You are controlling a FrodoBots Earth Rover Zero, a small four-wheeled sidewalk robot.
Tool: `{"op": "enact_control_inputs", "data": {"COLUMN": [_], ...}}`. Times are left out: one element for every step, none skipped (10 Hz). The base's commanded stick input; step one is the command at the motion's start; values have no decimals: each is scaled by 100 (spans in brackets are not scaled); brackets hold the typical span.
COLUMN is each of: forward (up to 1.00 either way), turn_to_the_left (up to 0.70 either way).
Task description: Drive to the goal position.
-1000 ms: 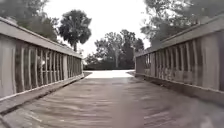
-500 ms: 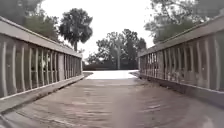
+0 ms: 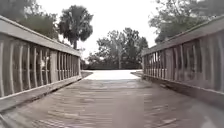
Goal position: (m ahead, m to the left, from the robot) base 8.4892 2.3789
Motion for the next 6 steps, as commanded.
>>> {"op": "enact_control_inputs", "data": {"forward": [70,70,70,70,70,70], "turn_to_the_left": [0,0,0,35,35,25]}}
